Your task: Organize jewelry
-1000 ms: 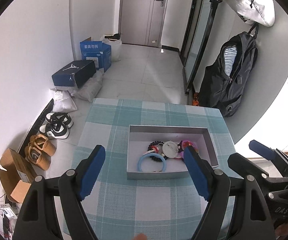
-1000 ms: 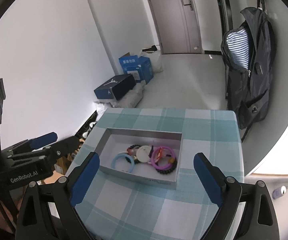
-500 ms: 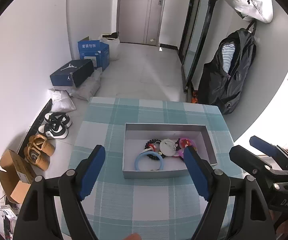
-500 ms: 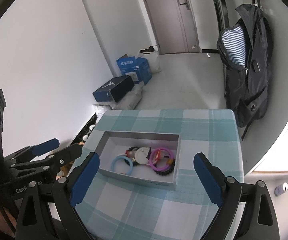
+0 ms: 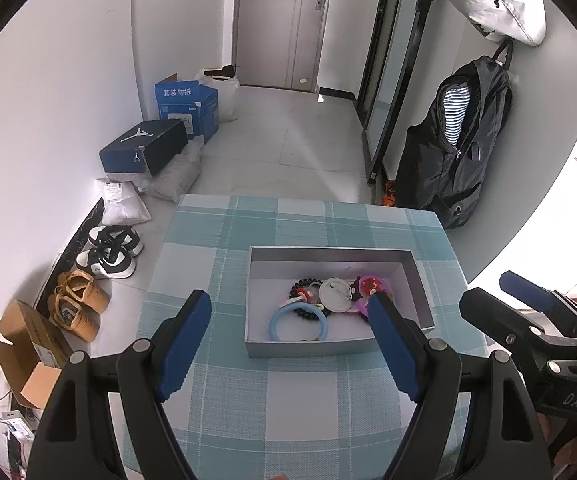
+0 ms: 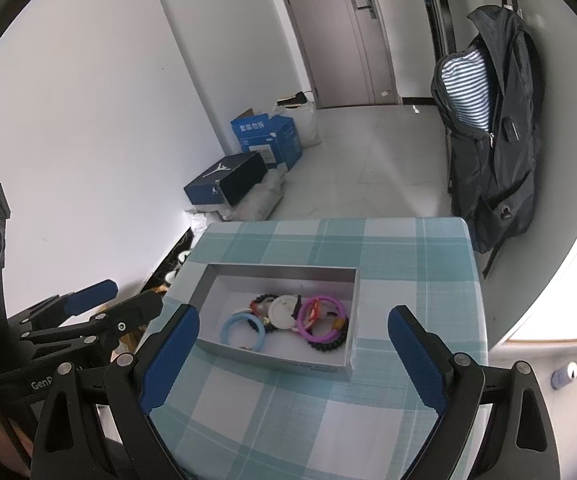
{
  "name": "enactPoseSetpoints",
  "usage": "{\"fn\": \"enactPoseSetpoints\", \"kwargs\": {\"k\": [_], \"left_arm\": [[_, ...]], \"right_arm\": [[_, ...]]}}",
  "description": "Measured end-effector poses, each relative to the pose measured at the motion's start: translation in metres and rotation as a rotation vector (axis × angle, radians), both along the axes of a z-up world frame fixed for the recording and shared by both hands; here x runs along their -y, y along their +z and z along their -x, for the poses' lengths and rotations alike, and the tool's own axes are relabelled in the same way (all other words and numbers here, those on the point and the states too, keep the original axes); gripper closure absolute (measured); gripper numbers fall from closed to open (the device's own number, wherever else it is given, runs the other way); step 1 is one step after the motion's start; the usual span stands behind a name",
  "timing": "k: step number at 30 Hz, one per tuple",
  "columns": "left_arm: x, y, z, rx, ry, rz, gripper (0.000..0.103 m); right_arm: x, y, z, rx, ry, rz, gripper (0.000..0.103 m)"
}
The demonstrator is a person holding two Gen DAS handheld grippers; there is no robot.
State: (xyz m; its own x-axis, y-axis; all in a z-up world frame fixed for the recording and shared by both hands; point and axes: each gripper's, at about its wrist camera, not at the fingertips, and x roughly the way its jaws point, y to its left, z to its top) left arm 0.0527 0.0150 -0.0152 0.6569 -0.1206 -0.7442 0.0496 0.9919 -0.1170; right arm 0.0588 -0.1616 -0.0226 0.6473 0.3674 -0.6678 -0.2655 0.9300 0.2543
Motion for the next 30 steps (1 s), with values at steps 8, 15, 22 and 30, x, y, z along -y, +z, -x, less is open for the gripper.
{"fn": "enactPoseSetpoints", "kwargs": {"k": [8, 15, 22, 30], "left_arm": [[-0.0003, 0.0003, -0.0002, 0.001, -0.007, -0.001, 0.026], [-0.0002, 0.0002, 0.0001, 0.001, -0.007, -0.002, 0.026], [0.0004, -0.0006, 0.0014, 0.000, -0.010, -0.002, 0.026], [0.0012, -0.0025, 0.0027, -0.005, -0.015, -0.004, 0.026]], "right_arm": [[0.0004, -0.0001, -0.0002, 0.000, 0.000, 0.001, 0.007], [0.0020, -0.0028, -0.0012, -0.006, -0.008, 0.000, 0.007], [0.0028, -0.0039, -0.0020, -0.008, -0.011, 0.001, 0.007], [0.0047, -0.0059, -0.0027, -0.015, -0.018, 0.002, 0.007]]}}
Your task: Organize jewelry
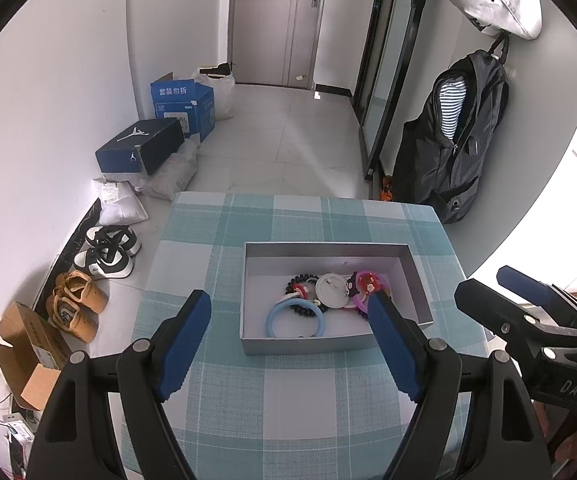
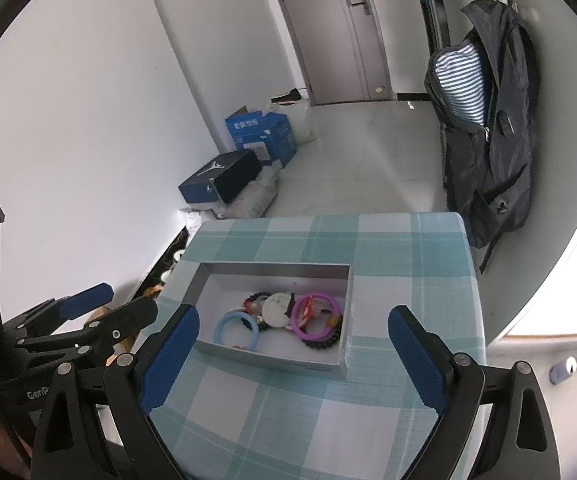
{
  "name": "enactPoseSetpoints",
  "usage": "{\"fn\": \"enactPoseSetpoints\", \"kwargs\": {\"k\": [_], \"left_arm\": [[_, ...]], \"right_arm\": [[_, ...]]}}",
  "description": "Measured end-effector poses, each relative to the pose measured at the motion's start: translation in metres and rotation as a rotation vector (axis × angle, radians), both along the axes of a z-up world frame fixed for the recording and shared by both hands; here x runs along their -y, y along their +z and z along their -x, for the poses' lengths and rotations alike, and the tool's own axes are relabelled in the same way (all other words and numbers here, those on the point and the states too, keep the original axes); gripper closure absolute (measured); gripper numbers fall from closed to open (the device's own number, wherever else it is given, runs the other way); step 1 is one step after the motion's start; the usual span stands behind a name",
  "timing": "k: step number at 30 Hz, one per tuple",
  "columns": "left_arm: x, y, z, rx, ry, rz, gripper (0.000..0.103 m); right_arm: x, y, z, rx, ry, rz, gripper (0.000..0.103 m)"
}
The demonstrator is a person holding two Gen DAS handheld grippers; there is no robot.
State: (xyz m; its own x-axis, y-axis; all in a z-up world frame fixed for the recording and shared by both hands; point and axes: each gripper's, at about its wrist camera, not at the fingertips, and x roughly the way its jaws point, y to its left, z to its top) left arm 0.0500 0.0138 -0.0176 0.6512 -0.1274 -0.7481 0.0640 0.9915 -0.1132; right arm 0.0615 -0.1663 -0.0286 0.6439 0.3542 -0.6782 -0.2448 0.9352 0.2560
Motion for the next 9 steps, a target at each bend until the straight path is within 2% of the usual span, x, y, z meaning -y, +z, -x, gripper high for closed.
{"fn": "enactPoseSetpoints", "kwargs": {"k": [9], "left_arm": [[0.0034, -0.0020, 0.0015, 0.001, -0.024, -0.015, 0.026]], "right_arm": [[-0.0001, 0.0005, 0.0000, 0.000, -0.004, 0.003, 0.007]]}}
